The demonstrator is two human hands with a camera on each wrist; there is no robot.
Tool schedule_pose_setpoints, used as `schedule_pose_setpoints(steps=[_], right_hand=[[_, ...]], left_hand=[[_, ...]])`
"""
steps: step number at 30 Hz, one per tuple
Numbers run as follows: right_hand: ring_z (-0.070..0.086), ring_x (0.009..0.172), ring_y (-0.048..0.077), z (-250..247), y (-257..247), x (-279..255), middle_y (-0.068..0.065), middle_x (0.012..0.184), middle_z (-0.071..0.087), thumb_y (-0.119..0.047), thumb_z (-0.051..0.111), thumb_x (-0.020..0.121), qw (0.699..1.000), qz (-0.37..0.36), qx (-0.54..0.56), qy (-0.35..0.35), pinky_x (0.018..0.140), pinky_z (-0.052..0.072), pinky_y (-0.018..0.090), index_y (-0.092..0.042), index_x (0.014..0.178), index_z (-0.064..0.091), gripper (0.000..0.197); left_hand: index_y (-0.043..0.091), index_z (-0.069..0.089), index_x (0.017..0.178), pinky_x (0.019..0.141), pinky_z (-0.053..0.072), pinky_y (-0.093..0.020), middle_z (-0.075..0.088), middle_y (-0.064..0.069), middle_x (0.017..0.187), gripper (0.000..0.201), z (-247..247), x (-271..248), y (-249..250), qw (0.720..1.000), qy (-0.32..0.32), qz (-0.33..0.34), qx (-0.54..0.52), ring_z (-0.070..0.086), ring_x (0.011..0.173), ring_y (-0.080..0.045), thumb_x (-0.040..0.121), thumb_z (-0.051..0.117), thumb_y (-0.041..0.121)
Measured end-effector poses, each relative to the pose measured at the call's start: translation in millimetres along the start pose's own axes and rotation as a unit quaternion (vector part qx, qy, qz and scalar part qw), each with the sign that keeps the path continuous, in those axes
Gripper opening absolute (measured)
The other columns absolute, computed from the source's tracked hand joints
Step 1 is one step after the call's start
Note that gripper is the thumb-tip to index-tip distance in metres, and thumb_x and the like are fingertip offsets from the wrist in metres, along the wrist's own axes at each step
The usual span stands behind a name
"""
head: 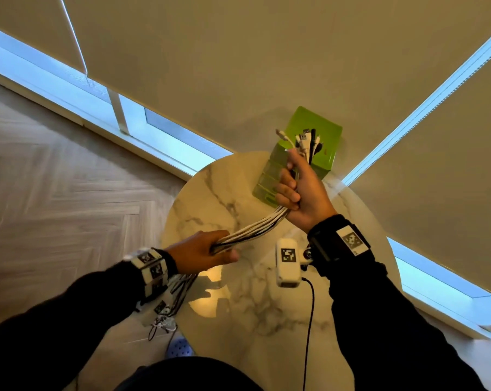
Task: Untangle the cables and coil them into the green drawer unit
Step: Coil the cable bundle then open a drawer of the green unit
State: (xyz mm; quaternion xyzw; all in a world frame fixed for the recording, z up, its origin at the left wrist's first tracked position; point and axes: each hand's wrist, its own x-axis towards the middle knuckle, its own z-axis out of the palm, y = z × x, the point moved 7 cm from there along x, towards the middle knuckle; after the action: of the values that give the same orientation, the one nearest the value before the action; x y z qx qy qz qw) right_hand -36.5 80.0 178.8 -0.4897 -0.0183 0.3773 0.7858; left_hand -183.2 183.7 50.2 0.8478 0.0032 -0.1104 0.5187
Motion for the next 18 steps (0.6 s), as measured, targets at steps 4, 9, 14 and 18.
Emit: schedule_pose_setpoints(steps=[4, 9, 14, 18], right_hand=[[0.024, 0.028, 0.005, 2.8, 6.5, -3.2, -0.003, 0.047, 0.028, -0.042, 0.050, 0.102, 0.998, 0.019, -0.057, -0.011, 0.032, 0.012, 0.014, -0.021, 0.073, 0.046, 0.036], [0.021, 0.030, 0.007, 13.6, 18.7, -4.8, -0.001, 0.051, 0.023, -0.043, 0.052, 0.101, 0.995, 0.012, -0.097, -0.013, 0.034, 0.012, 0.015, -0.021, 0.072, 0.046, 0.037], [0.022, 0.029, 0.006, 11.1, 0.6, -7.3, -0.002, 0.049, 0.027, -0.041, 0.049, 0.103, 0.996, -0.006, -0.090, -0.017, 0.033, 0.013, 0.015, -0.020, 0.073, 0.046, 0.036], [0.026, 0.031, 0.007, 10.5, 0.9, -11.7, -0.002, 0.049, 0.030, -0.040, 0.049, 0.103, 0.995, -0.021, -0.096, -0.013, 0.035, 0.014, 0.017, -0.019, 0.073, 0.046, 0.037]], left_hand=[[0.021, 0.061, 0.088, 0.066, 0.047, -0.022, 0.064, 0.001, 0.080, 0.028, -47.9, 2.5, -27.2, 0.998, -0.009, -0.031, 0.054, 0.056, 0.067, -0.004, 0.085, 0.077, 0.043], [0.024, 0.062, 0.096, 0.067, 0.047, -0.032, 0.066, 0.007, 0.079, 0.018, -96.0, 6.6, -23.9, 0.976, 0.174, 0.002, 0.134, 0.061, 0.072, -0.011, 0.088, 0.076, 0.032], [0.031, 0.050, 0.134, 0.096, 0.042, -0.024, 0.058, 0.014, 0.126, 0.077, -41.5, 8.2, 1.0, 0.980, 0.076, 0.037, 0.180, 0.052, 0.110, -0.003, 0.073, 0.071, 0.073], [0.032, 0.043, 0.143, 0.103, 0.040, -0.026, 0.055, 0.011, 0.138, 0.082, -13.6, 20.9, 45.2, 0.986, 0.085, 0.059, 0.133, 0.052, 0.122, -0.005, 0.077, 0.060, 0.078]])
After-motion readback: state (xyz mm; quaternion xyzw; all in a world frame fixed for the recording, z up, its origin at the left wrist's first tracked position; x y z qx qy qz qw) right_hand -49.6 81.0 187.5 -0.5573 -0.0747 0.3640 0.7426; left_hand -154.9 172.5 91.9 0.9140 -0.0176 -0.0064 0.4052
